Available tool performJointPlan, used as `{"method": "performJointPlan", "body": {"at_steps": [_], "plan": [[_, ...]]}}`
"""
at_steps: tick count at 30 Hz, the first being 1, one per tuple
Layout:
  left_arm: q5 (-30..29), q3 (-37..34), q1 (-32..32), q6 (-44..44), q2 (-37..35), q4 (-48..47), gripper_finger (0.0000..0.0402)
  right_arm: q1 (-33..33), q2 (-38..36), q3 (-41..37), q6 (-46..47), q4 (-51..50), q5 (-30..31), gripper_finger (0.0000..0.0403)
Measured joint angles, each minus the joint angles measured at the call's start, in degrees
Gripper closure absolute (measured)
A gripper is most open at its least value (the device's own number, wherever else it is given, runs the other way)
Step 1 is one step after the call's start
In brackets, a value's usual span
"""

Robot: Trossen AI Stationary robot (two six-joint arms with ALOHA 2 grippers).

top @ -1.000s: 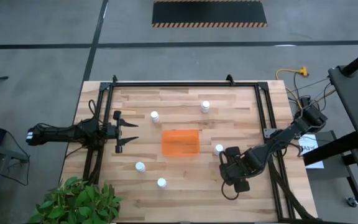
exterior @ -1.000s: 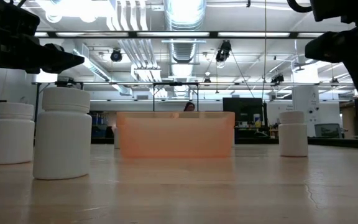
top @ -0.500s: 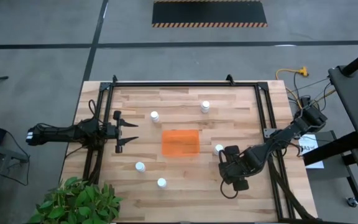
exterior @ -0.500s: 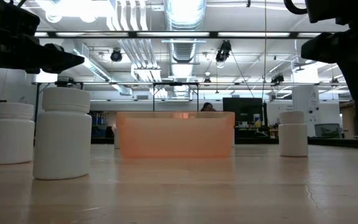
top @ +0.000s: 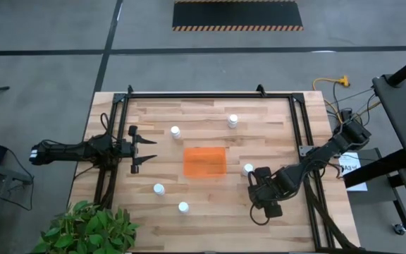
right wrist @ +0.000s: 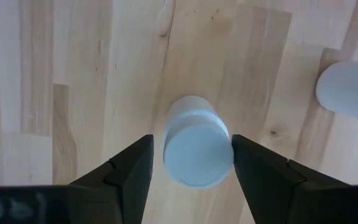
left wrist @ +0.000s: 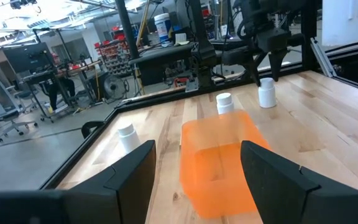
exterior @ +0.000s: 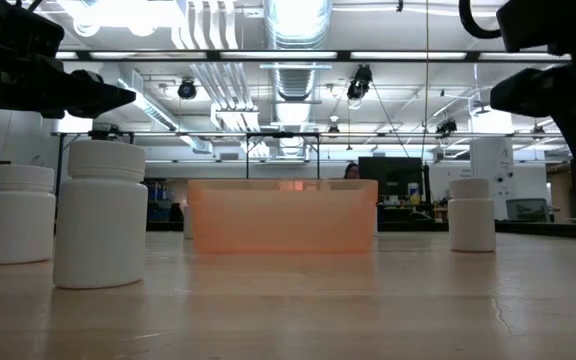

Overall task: Pick and place pill bottles into a basket
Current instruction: Put the white medicine bottle into the orange bin

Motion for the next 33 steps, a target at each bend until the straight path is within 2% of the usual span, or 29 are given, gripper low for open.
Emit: {"method": "performJointPlan", "body": {"at_steps": [11, 18, 22, 33], "plan": [[0.02, -0.01, -0.01, -0.01, 0.0, 0.01, 0.0184, 0.0, 0.05, -1.78, -0.16, 2.74, -0.26, 0.0199], [0.01, 0.01, -0.02, -0.02, 0.0, -0.01, 0.0184, 0.0, 0.06, -1.52, -0.77, 2.65, -0.34, 0.0256], [0.01, 0.0, 0.0, -0.01, 0.0, 0.0, 0.0184, -0.52, 0.07, -0.41, -2.61, 2.5, -0.44, 0.0257], [0.0, 0.0, -0.01, -0.01, 0.0, 0.0, 0.0184, -10.17, 0.07, 6.19, -8.04, -1.99, -3.52, 0.0257]]}}
